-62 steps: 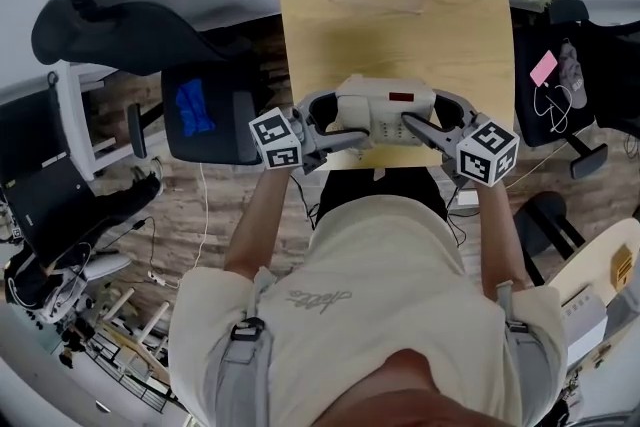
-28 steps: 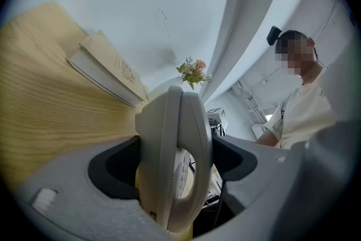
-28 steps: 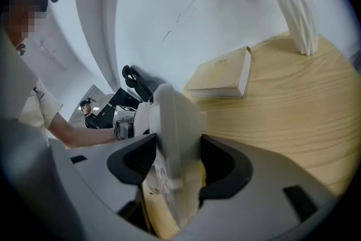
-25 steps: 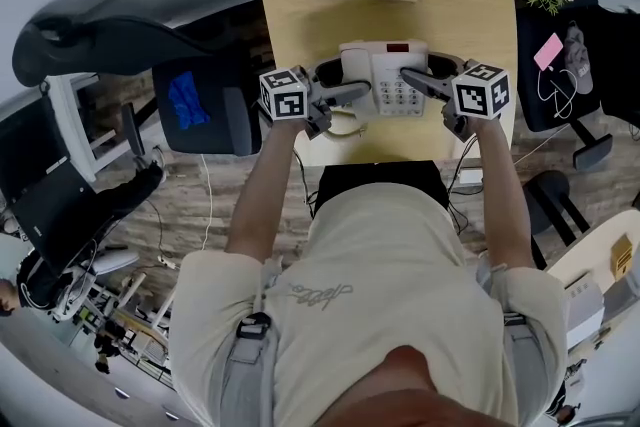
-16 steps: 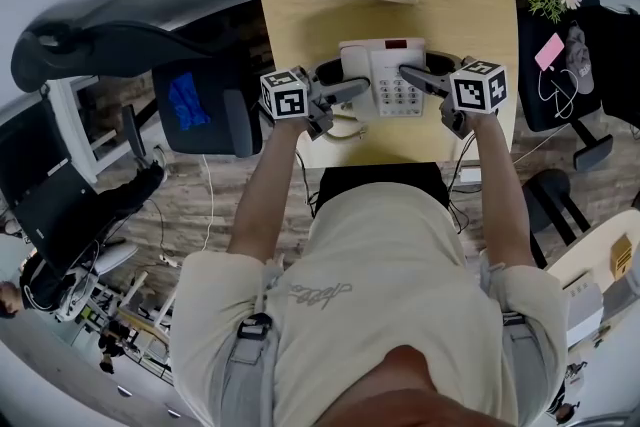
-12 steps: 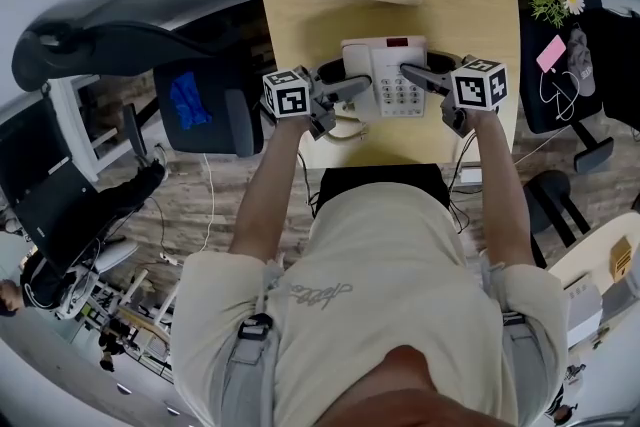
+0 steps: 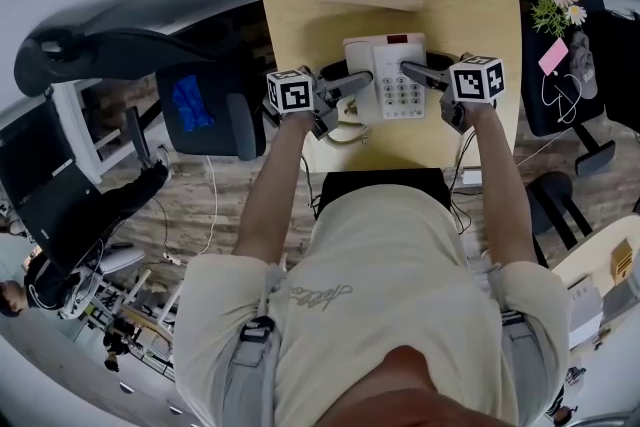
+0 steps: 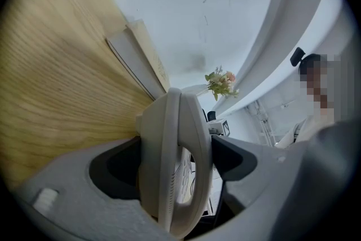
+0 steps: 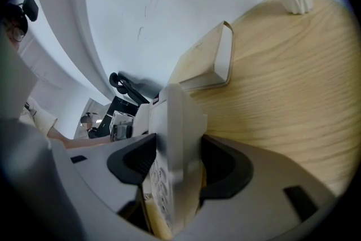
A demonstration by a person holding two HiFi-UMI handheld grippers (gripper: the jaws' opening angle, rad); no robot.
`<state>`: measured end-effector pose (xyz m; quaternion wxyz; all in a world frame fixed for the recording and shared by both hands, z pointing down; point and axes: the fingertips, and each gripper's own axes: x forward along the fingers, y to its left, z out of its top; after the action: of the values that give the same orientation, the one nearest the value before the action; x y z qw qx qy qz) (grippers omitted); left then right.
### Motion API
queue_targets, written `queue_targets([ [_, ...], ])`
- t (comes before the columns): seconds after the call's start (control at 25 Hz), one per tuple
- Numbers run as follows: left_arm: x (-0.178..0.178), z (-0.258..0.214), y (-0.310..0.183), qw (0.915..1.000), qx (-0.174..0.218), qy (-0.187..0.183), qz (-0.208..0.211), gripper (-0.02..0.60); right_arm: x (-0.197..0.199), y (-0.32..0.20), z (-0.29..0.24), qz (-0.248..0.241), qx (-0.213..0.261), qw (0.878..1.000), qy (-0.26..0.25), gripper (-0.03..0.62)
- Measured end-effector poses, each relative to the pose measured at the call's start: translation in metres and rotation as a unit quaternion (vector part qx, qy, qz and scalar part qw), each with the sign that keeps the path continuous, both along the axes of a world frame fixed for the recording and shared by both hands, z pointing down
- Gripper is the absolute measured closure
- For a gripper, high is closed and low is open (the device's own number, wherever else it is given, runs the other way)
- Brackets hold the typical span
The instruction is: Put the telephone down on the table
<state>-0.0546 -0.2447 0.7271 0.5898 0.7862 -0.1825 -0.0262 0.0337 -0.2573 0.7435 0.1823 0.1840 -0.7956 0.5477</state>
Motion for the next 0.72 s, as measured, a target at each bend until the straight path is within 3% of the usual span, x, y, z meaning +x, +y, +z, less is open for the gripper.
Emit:
queue_targets([
  [0.72, 0.002, 0.016, -0.007, 0.999, -0.038, -0.025, 0.004, 0.193, 0.004, -0.006, 0.018, -0.001, -0.034, 0.999, -0.009, 0.353],
])
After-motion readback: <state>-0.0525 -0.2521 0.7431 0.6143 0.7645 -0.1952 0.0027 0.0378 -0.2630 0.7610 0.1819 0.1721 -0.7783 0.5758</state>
